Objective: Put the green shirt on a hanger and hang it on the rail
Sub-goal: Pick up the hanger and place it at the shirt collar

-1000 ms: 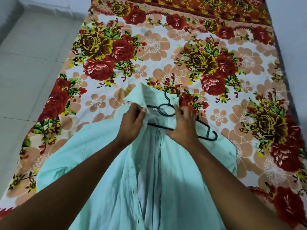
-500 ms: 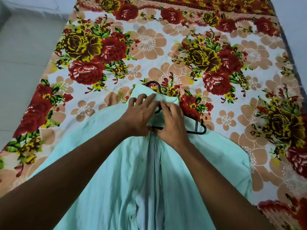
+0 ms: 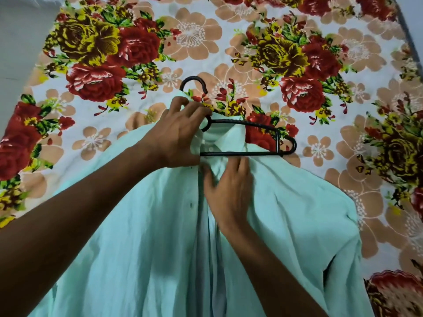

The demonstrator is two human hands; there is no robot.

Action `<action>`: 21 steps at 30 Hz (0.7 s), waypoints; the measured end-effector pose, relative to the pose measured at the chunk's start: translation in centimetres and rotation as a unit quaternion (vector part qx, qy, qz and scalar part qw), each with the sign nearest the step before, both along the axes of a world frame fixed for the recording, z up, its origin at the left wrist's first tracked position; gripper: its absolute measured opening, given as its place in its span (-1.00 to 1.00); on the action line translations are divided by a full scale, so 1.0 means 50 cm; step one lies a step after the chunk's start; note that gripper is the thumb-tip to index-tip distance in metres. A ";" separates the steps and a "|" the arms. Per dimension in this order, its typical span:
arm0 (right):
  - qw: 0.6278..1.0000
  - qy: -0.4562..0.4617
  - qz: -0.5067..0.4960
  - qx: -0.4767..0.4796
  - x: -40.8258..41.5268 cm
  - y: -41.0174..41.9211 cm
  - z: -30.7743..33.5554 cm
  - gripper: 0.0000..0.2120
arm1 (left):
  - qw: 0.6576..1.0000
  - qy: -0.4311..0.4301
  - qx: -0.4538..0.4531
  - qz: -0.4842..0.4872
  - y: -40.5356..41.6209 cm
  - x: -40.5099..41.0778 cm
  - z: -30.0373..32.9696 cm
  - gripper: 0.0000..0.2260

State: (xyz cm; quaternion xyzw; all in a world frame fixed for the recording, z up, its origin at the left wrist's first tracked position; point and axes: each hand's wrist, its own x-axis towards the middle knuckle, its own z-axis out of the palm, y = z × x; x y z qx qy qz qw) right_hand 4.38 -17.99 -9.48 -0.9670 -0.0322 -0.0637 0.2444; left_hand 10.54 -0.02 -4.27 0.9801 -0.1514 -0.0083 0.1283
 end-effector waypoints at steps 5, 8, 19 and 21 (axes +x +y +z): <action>0.999 0.045 0.002 0.010 0.063 0.018 -0.008 -0.49 | 0.999 -0.029 -0.026 0.006 -0.004 -0.006 -0.004 -0.14; 0.996 0.041 -0.013 0.072 0.072 -0.003 -0.010 -0.75 | 0.998 -0.035 -0.043 0.013 -0.002 -0.004 -0.005 -0.17; 0.853 0.050 -0.238 0.462 0.149 -0.131 0.018 -0.90 | 0.995 -0.050 -0.081 0.012 0.006 -0.013 -0.024 -0.18; 0.853 0.054 -0.235 0.462 0.162 -0.161 0.026 -0.89 | 0.995 -0.045 -0.089 0.017 0.006 -0.009 -0.027 -0.15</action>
